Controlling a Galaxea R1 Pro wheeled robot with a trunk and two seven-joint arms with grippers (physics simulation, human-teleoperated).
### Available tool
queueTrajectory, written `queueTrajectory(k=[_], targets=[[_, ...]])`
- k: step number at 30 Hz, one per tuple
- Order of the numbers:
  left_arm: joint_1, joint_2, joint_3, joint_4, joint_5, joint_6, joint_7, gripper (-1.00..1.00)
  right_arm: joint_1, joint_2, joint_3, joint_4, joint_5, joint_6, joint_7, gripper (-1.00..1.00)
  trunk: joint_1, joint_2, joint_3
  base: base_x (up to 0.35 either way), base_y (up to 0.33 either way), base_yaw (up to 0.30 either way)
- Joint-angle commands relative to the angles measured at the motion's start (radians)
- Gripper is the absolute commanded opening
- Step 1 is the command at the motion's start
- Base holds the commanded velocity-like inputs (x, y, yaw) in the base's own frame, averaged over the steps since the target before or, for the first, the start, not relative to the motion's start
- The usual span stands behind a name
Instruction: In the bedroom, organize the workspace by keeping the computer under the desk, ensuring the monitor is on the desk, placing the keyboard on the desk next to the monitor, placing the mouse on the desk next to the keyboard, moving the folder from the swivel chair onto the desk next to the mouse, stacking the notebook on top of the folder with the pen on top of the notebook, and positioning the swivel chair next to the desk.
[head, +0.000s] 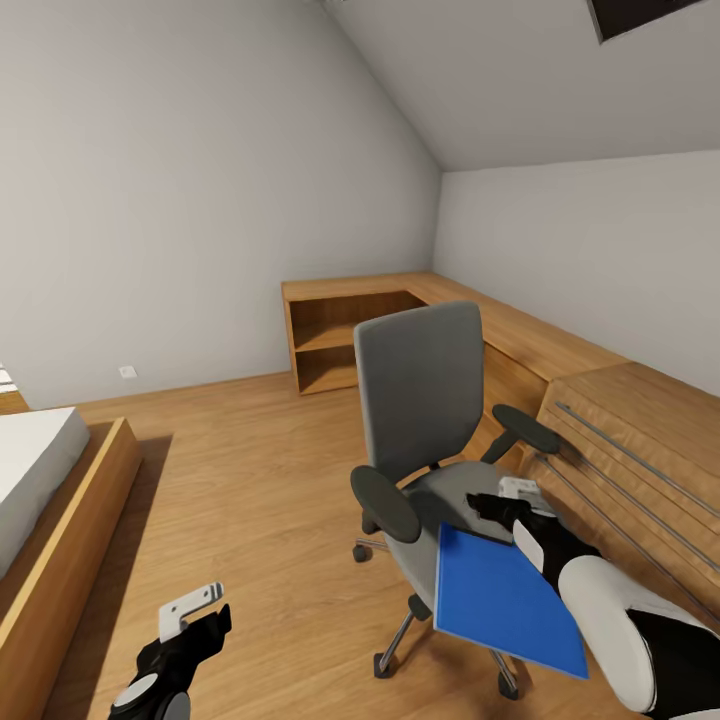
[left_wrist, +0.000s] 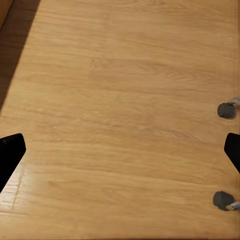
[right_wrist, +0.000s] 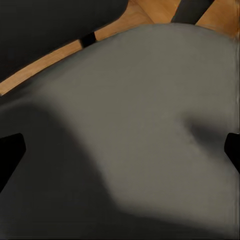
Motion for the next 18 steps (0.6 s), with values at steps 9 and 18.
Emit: queueTrajectory(k=[9,18], targets=[[0.0,0.0,-0.015,0.011,0.009,-0.002,0.006,1.0,0.208,-0.007,-0.008,-0.524,-0.121,0.307,0.006,1.0,0.0,0.0,-0.001,0.0,0.0,0.0],[0.0,0.0,-0.021,0.02,0.009,-0.003,0.006,1.0,0.5,0.068,-0.013,-1.076,-0.164,0.51,0.004,1.0,0.0,0.0,-0.001,0.0,0.0,0.0]])
